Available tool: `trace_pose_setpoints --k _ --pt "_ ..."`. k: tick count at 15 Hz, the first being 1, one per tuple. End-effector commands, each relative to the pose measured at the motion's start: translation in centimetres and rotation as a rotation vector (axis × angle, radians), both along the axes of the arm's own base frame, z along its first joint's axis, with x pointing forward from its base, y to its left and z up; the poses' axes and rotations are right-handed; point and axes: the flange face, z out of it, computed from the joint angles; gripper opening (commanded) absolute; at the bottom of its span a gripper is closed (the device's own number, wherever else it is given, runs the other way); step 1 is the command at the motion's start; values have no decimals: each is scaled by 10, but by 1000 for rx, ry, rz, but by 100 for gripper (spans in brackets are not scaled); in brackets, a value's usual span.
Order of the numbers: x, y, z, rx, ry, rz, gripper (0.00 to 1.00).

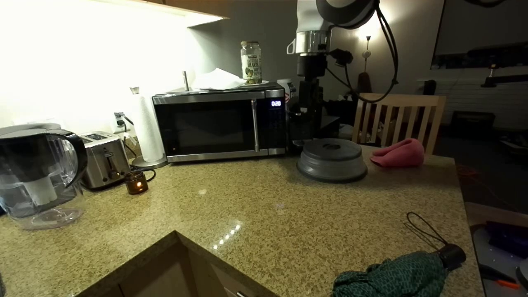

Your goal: Pick up the pink cloth and put it on the left side of the counter

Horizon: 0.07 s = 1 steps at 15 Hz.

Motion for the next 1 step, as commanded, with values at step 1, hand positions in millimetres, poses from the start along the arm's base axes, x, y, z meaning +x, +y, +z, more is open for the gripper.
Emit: trace_pose_setpoints --k 1 --pt "0 0 1 0 1 0 100"
